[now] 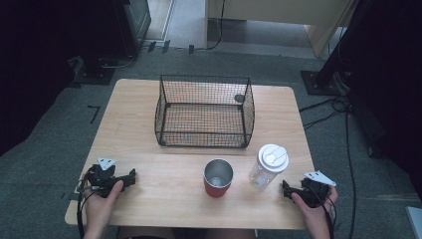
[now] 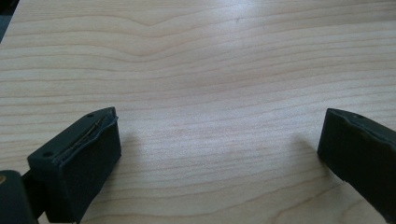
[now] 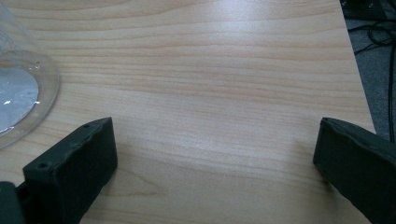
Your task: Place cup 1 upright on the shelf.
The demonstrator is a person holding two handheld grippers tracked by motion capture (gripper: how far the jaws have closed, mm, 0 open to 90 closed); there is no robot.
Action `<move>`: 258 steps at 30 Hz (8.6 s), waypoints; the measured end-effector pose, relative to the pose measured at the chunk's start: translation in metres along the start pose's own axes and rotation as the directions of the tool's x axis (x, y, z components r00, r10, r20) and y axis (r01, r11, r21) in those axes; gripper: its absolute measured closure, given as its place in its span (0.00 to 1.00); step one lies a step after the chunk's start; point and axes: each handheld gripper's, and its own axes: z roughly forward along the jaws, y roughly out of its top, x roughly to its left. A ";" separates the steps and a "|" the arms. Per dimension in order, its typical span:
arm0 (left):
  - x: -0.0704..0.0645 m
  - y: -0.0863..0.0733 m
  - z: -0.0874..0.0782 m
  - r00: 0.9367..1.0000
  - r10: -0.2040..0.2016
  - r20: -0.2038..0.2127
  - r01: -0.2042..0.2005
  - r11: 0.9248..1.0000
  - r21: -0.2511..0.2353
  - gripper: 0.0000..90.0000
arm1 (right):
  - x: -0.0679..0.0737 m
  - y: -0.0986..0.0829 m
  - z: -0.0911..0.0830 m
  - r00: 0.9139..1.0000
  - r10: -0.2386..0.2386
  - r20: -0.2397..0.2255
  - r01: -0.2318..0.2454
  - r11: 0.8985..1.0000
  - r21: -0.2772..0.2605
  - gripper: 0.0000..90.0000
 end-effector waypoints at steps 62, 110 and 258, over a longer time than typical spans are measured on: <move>-0.141 0.013 -0.051 0.916 0.289 0.278 -0.242 0.951 -0.191 0.00 | 0.000 0.000 0.000 1.000 -0.005 -0.006 0.005 1.000 -0.001 0.00; -0.232 0.004 -0.050 0.788 0.392 0.476 -0.213 0.898 -0.386 0.00 | 0.000 0.000 0.000 1.000 -0.005 -0.006 0.005 1.000 -0.001 0.00; -0.189 0.199 0.040 0.968 0.211 0.138 -0.129 0.885 -0.448 0.09 | 0.000 0.001 0.000 1.000 -0.010 -0.017 0.010 1.000 0.000 0.00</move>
